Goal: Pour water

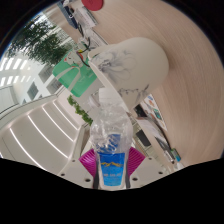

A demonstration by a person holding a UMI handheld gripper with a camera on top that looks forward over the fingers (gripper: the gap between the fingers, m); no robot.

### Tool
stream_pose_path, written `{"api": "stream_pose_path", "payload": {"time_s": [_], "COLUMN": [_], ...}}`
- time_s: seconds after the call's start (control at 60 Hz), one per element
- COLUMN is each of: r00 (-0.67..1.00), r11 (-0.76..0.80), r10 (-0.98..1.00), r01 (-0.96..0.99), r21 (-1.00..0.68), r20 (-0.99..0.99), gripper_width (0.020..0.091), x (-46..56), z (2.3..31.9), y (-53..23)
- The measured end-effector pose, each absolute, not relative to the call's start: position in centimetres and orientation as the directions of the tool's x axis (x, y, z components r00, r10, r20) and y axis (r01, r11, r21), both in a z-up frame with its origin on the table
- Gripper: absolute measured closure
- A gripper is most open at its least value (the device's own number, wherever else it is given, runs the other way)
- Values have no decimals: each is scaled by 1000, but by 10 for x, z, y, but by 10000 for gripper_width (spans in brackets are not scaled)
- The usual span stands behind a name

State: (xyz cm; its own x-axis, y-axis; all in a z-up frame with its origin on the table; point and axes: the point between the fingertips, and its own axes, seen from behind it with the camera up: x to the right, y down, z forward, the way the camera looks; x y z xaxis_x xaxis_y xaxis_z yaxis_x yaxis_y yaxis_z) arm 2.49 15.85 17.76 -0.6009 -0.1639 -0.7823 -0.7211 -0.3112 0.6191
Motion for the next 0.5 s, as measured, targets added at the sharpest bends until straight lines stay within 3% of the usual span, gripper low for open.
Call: {"api": "stream_pose_path", "payload": {"time_s": [0.167,0.25,0.333,0.417,0.5], "r00": [-644,-542,-241,170,567], "r11": [-265,-292,-401,-408,-247], "r10": [-161,-181,-109,16,107], "r01": [-701,-767,-877,-899,-781], "r21": [662,571,264,-162,-574], "r20": [-748,-821,-964,-985,-817], "gripper_width": [749,749,749,747,748], "x": [22,18,20,48,108], "z": [192,191,191,231,290], "y": [183,178,148,172,180]}}
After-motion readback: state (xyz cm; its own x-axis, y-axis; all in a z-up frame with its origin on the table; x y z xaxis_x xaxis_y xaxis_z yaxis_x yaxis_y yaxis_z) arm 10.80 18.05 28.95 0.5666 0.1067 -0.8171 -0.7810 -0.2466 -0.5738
